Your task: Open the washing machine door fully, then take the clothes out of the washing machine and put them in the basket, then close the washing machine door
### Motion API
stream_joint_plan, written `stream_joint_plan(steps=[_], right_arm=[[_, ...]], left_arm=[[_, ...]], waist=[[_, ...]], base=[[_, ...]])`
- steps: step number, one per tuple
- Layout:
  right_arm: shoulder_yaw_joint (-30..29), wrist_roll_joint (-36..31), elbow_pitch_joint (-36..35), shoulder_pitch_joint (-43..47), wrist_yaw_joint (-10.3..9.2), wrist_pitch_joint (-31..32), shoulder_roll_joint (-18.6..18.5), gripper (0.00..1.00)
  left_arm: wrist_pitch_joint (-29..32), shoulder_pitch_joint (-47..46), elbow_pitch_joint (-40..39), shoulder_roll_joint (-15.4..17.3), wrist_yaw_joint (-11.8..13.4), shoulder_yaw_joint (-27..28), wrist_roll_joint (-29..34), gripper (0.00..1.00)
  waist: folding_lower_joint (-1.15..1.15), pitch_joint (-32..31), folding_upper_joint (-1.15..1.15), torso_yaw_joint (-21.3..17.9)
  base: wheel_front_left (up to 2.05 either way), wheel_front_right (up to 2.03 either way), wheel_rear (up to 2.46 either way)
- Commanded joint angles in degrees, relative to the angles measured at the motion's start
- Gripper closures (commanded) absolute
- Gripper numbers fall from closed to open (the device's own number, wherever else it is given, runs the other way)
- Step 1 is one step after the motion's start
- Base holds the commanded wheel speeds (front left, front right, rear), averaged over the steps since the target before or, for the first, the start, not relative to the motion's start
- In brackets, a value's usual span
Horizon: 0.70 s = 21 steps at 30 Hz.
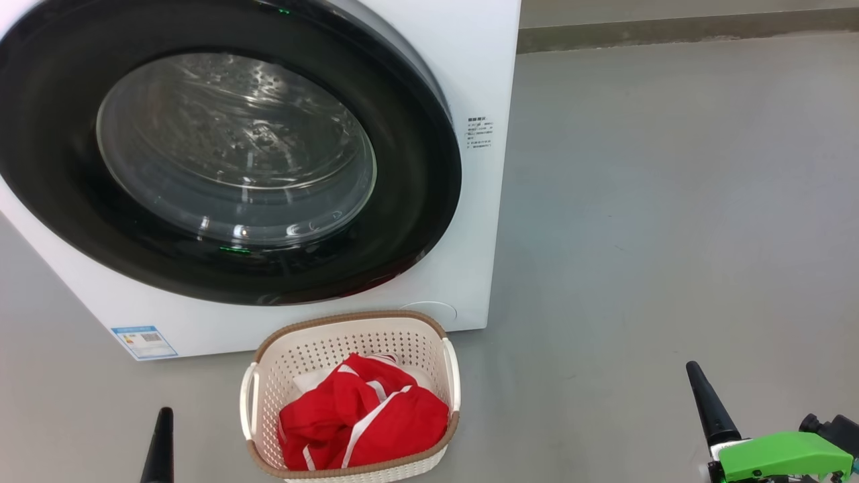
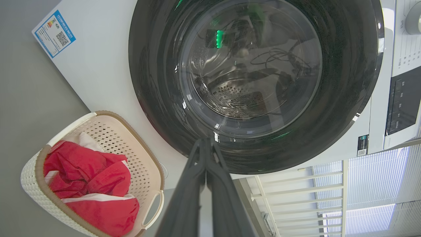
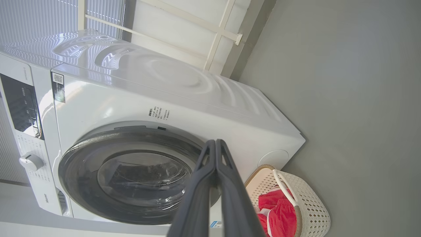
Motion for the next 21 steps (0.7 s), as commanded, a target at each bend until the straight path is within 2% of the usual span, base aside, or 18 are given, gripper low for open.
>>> stream_joint_plan(steps=[1, 21], right_arm=[[0.4, 1.8, -1.8, -2.7, -0.04, 0.7, 0.0, 1.0], [-2.3, 14.2, -2.7, -3.3, -0.07, 4.3, 1.5, 1.0]], left_arm=[[0.5, -3.1, -1.0, 0.9, -0.2, 1.7, -1.9, 1.0], [4.0, -5.7, -0.4, 0.7, -0.2, 2.6, -14.4, 1.0]], waist=[[0.0, 0.0, 0.0, 0.1], [0.0, 0.1, 0.0, 0.9]], base=[[0.0, 0.0, 0.0], [0.0, 0.0, 0.0]])
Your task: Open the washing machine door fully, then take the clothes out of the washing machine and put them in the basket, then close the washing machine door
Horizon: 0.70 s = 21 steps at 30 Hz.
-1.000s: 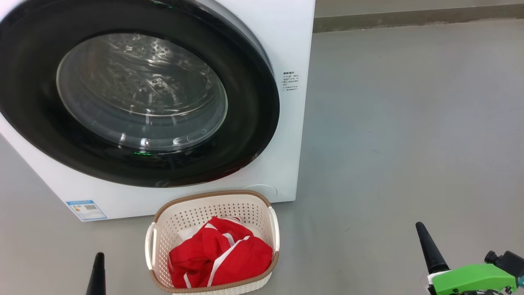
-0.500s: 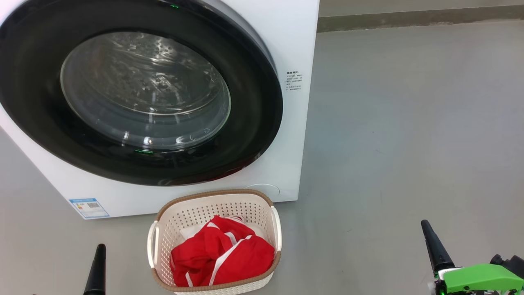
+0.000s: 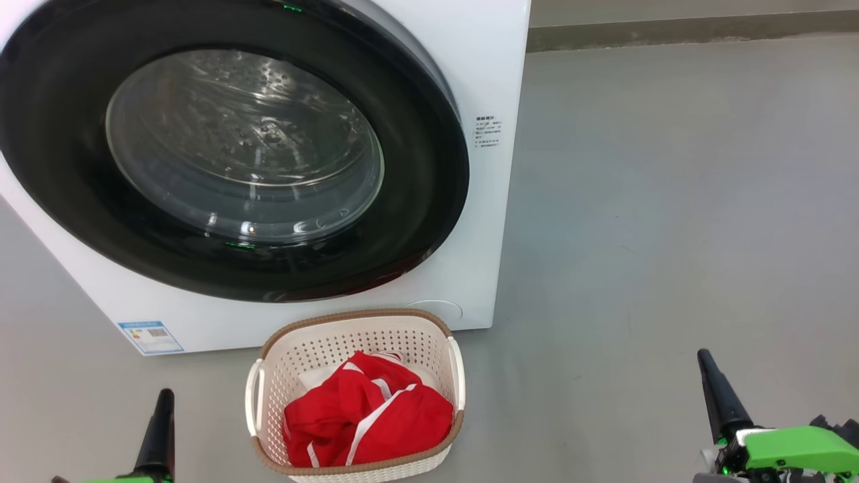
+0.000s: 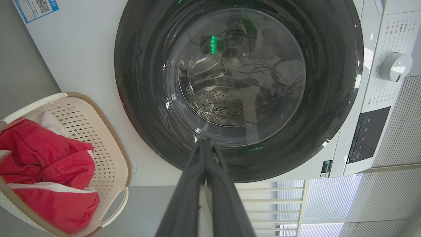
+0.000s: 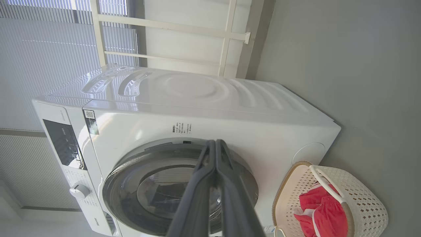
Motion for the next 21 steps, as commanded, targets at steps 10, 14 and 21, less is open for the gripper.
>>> stream_joint_plan(steps=[10, 14, 21], right_arm=[[0.0, 5.7, -2.2, -2.6, -0.06, 1.8, 0.4, 1.0], [0.0, 5.7, -2.2, -2.7, -0.06, 1.8, 0.4, 1.0], [-0.1, 5.6, -2.2, -2.7, -0.06, 1.9, 0.5, 1.0]], left_arm=[[1.7, -4.0, -0.8, 0.8, -0.2, 2.3, -5.7, 1.0], [1.7, -4.0, -0.8, 0.8, -0.2, 2.3, -5.7, 1.0], [1.7, -4.0, -0.8, 0.8, -0.2, 2.2, -5.7, 1.0]], waist=[[0.0, 0.0, 0.0, 0.3], [0.0, 0.0, 0.0, 0.3], [0.0, 0.0, 0.0, 0.3]], base=[[0.0, 0.0, 0.0], [0.0, 0.0, 0.0], [0.0, 0.0, 0.0]])
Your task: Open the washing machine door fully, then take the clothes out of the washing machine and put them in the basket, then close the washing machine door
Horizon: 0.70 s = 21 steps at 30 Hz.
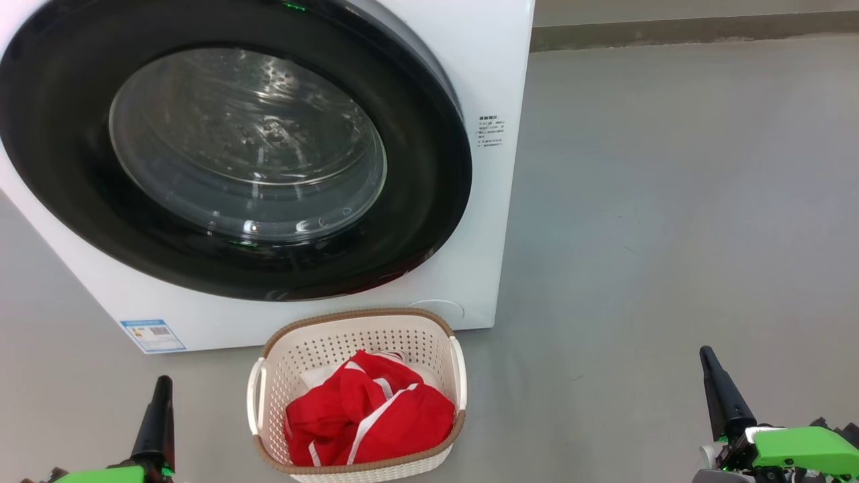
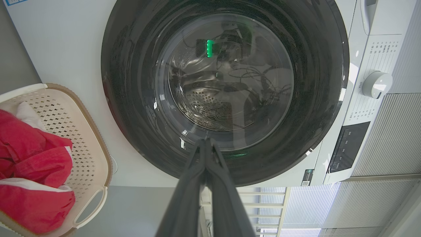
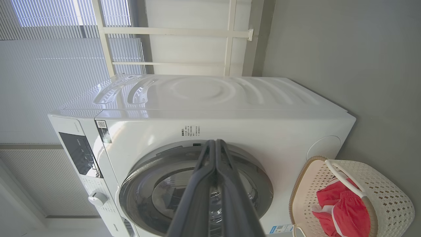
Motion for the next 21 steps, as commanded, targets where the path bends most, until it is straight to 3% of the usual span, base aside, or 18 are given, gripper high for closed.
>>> stream_joint_plan(steps=[1, 21], right_arm=[[1.0, 0.2, -1.7, -2.3, -0.06, 0.3, -0.1, 1.0], [0.8, 0.1, -1.7, -2.3, -0.06, 0.4, 0.0, 1.0]], left_arm=[[0.4, -2.2, -1.1, 0.9, -0.2, 1.9, -0.2, 1.0], [0.4, -2.2, -1.1, 0.9, -0.2, 1.9, -0.2, 1.0]], waist=[[0.0, 0.0, 0.0, 0.0], [0.0, 0.0, 0.0, 0.0]], base=[[0.0, 0.0, 0.0], [0.0, 0.0, 0.0]])
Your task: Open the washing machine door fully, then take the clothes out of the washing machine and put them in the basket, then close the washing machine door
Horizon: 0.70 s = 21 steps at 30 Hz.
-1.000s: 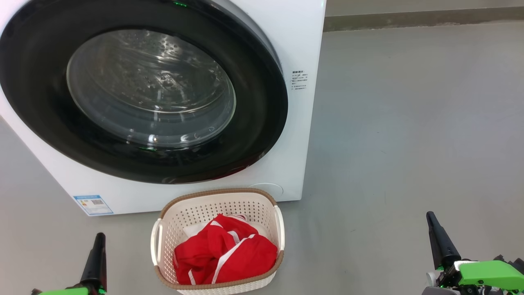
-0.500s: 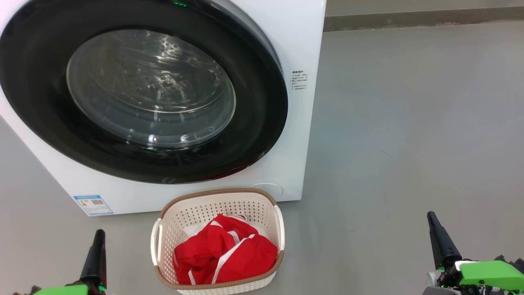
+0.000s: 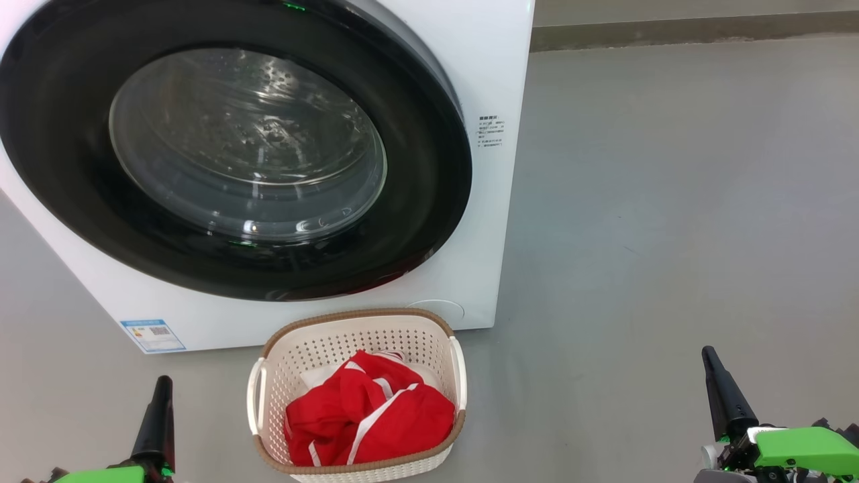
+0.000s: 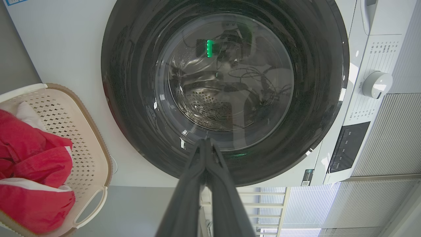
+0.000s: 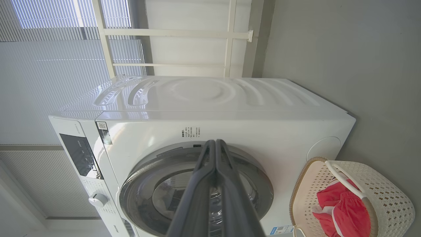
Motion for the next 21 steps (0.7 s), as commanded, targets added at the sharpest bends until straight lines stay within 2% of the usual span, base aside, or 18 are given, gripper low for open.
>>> stream_joint_plan(steps=[1, 21], right_arm=[[1.3, 0.1, -1.7, -2.3, -0.06, 0.3, 0.0, 1.0], [1.2, 0.0, -1.7, -2.3, -0.06, 0.4, 0.0, 1.0]], left_arm=[[0.4, -2.2, -1.1, 0.9, -0.2, 1.9, -0.2, 1.0], [0.4, -2.2, -1.1, 0.9, -0.2, 1.9, -0.2, 1.0]], waist=[[0.0, 0.0, 0.0, 0.0], [0.0, 0.0, 0.0, 0.0]], base=[[0.0, 0.0, 0.0], [0.0, 0.0, 0.0]])
